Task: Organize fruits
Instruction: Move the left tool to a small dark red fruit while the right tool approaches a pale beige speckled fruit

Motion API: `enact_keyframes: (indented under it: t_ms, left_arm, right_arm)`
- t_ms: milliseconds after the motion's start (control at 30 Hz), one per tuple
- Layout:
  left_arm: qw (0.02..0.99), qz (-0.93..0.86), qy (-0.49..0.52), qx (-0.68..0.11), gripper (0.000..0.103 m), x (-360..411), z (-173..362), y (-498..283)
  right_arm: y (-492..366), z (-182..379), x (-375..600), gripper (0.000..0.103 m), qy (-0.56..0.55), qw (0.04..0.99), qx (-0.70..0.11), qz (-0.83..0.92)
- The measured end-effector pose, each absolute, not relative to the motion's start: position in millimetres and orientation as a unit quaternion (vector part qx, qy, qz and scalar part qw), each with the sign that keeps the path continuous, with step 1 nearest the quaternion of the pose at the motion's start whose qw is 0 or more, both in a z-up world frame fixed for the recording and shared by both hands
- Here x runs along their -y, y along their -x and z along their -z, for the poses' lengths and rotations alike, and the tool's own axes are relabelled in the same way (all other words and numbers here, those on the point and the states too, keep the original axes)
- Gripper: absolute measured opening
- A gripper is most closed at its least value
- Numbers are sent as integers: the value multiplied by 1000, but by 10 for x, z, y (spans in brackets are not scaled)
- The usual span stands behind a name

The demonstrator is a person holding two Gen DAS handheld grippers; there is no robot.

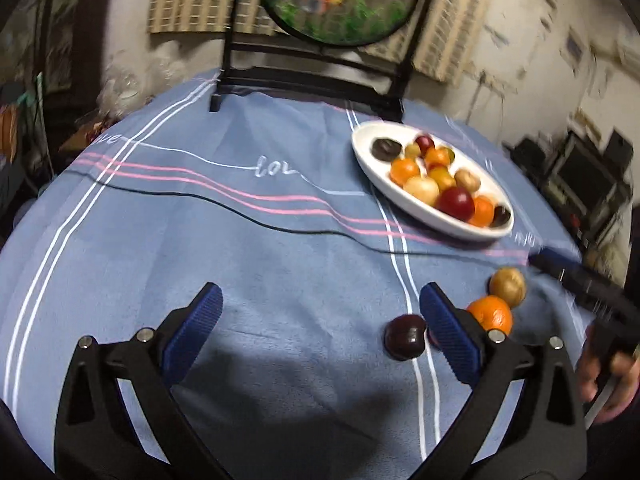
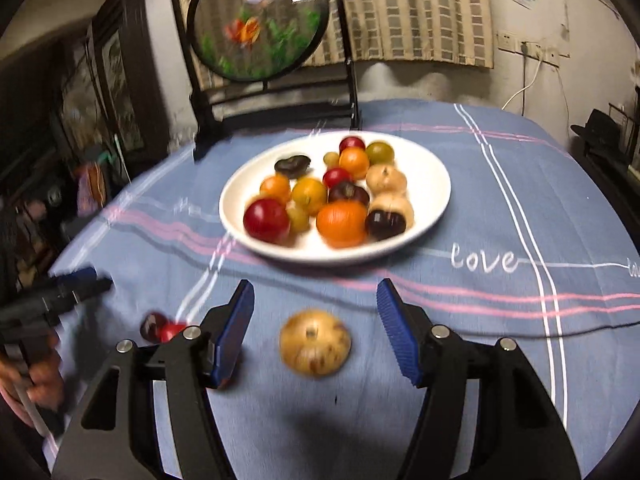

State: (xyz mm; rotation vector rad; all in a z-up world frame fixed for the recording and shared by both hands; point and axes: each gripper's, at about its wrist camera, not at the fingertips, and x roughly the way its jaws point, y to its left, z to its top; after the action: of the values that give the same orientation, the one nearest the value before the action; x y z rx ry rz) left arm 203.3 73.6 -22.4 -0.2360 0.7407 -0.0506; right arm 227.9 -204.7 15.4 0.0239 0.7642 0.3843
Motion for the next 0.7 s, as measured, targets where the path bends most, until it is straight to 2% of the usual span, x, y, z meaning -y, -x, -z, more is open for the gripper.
enact_keyframes:
  t_ms: [700]
  left_arm:
    - [932,1,65,-358,101,-613,200,-2010]
  right_arm:
    - [-2238,103,1969,64,24,888,-420,-186]
